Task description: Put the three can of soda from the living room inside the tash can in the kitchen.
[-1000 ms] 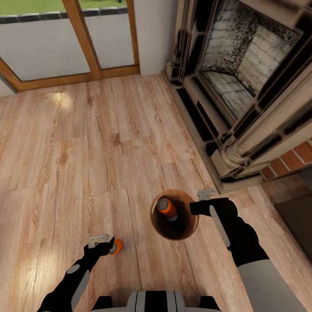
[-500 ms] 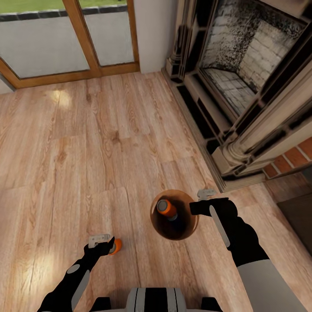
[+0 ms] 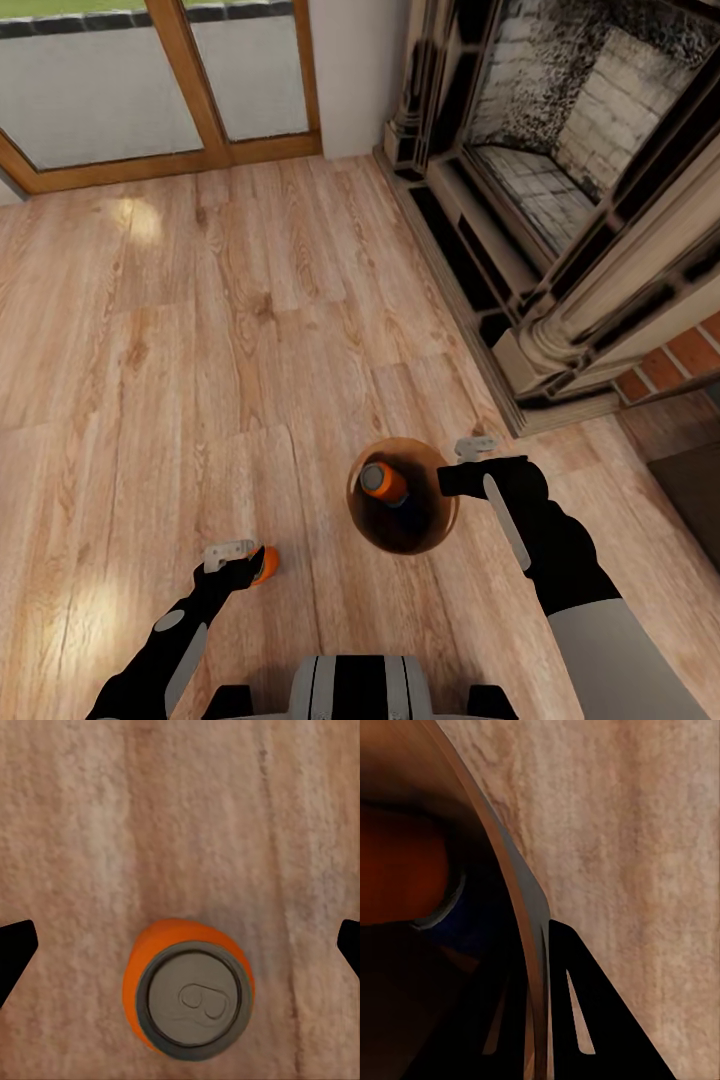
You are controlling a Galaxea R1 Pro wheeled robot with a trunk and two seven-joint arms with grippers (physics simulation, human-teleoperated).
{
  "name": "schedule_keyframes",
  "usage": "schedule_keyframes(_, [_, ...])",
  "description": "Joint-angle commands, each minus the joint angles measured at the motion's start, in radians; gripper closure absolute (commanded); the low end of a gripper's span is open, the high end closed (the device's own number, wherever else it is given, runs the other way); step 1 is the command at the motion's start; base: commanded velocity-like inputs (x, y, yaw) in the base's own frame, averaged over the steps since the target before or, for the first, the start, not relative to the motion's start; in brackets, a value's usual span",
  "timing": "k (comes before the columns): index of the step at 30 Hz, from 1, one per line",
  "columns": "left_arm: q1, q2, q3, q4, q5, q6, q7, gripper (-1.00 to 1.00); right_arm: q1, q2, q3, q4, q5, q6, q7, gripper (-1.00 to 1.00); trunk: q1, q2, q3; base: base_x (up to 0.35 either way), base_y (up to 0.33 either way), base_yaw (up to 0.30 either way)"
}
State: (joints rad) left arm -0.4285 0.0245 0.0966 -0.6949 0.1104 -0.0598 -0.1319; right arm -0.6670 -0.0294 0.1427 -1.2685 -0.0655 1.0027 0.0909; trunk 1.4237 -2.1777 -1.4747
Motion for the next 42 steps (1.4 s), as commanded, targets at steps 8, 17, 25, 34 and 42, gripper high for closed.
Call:
schedule_keyframes(8, [0.000,0.000,0.000,0.000,0.000,0.000,0.000,-1.00,0.000,0.000,0.000,0.000,-0.028,0.000,0.006,1.00,0.031,-0.056,-0.038,0.000,0.000,0.000])
schedule_keyframes(17, [0.000,0.000,-0.001,0.000,0.000,0.000,0.000,-1.00,0.000,0.000,0.000,0.000,-0.028,0.000,0.006,1.00,0.054,-0.098,-0.070,0.000,0.000,0.000])
schedule_keyframes(25, [0.000,0.000,-0.002,0.001,0.000,0.000,0.000,-1.00,0.000,0.000,0.000,0.000,-0.029,0.000,0.006,1.00,0.054,-0.098,-0.073,0.000,0.000,0.000])
schedule_keyframes(34, [-0.001,0.000,-0.004,0.001,0.000,0.000,0.000,-1.00,0.000,0.000,0.000,0.000,-0.028,0.000,0.006,1.00,0.054,-0.098,-0.073,0.000,-0.112,0.000])
schedule_keyframes(42, [-0.001,0.000,-0.005,0.002,0.000,0.000,0.000,-1.00,0.000,0.000,0.000,-0.001,-0.029,0.000,0.006,1.00,0.054,-0.098,-0.073,0.000,-0.069,0.000])
